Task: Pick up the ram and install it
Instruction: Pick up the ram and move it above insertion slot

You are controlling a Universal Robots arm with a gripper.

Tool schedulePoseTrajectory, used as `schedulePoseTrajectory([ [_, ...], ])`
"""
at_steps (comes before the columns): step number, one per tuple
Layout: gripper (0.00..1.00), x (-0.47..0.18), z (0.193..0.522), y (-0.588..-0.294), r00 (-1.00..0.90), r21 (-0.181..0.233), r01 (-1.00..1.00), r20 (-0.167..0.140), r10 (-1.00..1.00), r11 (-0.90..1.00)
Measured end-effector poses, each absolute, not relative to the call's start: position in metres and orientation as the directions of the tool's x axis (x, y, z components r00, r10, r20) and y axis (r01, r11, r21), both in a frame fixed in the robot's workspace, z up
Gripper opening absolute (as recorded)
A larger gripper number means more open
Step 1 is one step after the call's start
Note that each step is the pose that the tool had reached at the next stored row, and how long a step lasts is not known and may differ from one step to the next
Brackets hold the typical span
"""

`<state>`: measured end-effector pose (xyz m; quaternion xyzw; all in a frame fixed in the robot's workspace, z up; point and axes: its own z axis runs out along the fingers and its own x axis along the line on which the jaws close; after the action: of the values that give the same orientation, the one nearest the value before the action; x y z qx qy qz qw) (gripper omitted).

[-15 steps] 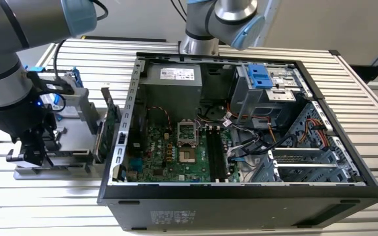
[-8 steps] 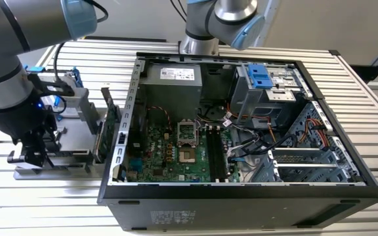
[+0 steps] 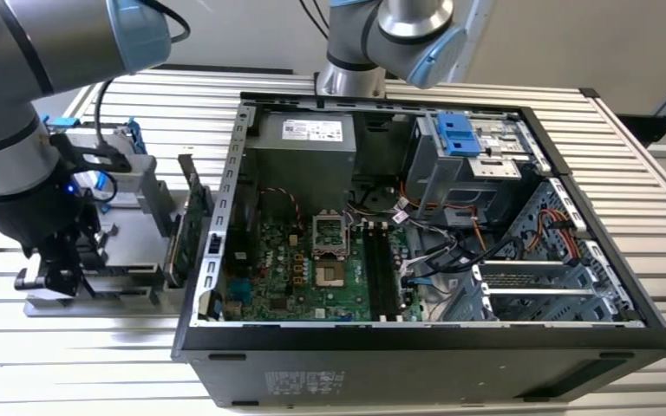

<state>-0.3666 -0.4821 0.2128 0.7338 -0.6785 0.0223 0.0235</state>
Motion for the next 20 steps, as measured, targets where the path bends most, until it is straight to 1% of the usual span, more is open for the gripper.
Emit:
schedulePoseTrajectory([
  [20,1.0,-0.3677,0.2048,-0.4899,0.085,0.004,-0.996,0.068,-0.994,-0.084],
])
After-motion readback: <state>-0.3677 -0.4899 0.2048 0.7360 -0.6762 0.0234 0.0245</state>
